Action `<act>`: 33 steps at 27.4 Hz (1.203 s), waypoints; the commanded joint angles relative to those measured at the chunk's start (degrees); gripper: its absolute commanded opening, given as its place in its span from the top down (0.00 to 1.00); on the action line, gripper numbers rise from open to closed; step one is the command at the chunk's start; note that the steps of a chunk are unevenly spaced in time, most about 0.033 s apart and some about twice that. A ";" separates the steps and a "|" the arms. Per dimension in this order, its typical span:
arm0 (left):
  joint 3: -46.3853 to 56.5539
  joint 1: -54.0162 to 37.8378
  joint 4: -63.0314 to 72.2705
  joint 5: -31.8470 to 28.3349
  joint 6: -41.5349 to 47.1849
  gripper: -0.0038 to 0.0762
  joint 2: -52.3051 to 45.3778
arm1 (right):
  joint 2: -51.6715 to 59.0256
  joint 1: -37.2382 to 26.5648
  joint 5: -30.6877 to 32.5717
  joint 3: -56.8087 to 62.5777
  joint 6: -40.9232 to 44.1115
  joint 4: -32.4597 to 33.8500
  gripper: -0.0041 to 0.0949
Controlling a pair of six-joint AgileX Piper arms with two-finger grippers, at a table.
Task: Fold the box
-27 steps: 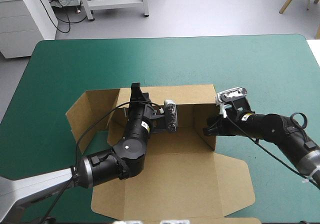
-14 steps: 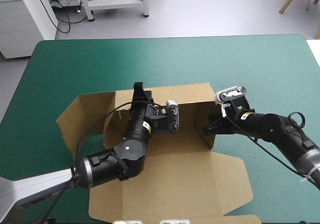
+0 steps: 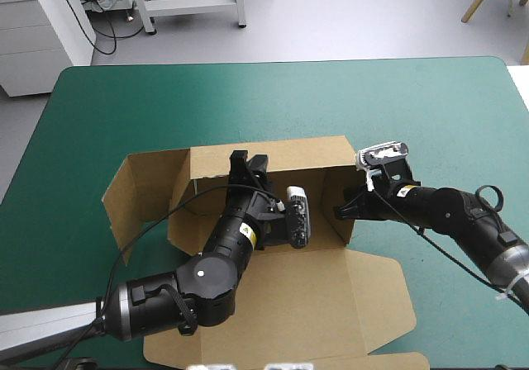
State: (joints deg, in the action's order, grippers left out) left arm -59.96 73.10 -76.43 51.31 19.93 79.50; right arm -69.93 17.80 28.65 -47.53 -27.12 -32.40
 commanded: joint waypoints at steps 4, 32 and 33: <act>-8.50 4.33 1.47 2.52 1.40 0.46 -2.62 | 1.27 0.12 -2.56 -1.60 0.30 -3.14 0.98; -27.16 -77.66 69.88 4.10 -25.23 0.47 -3.86 | 1.27 0.12 -1.29 -1.82 5.89 1.75 0.98; -25.11 -80.52 72.55 2.99 -25.16 0.47 -3.84 | 1.27 0.12 -1.29 -1.94 6.45 2.28 0.98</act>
State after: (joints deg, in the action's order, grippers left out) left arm -87.85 -0.51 -14.30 60.27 -2.53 77.61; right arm -69.93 17.80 28.22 -47.52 -22.28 -29.90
